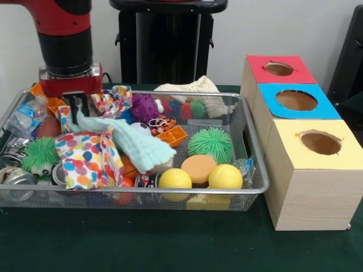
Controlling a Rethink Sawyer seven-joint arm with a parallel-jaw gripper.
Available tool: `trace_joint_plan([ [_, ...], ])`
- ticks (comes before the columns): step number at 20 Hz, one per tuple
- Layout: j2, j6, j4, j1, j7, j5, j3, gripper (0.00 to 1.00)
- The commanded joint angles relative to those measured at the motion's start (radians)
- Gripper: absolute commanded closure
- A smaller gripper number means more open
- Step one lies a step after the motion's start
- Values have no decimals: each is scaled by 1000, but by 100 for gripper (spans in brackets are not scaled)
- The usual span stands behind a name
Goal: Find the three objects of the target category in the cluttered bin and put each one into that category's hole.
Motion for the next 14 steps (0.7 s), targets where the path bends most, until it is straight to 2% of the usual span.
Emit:
trace_joint_plan([
  [1,33,-29,27,-67,-319,-115,46,100],
  [7,100,-104,33,-89,-281,-189,33,100],
  [10,147,-153,43,-74,-212,-226,12,100],
  [14,175,-232,90,-48,-89,-266,-32,100],
])
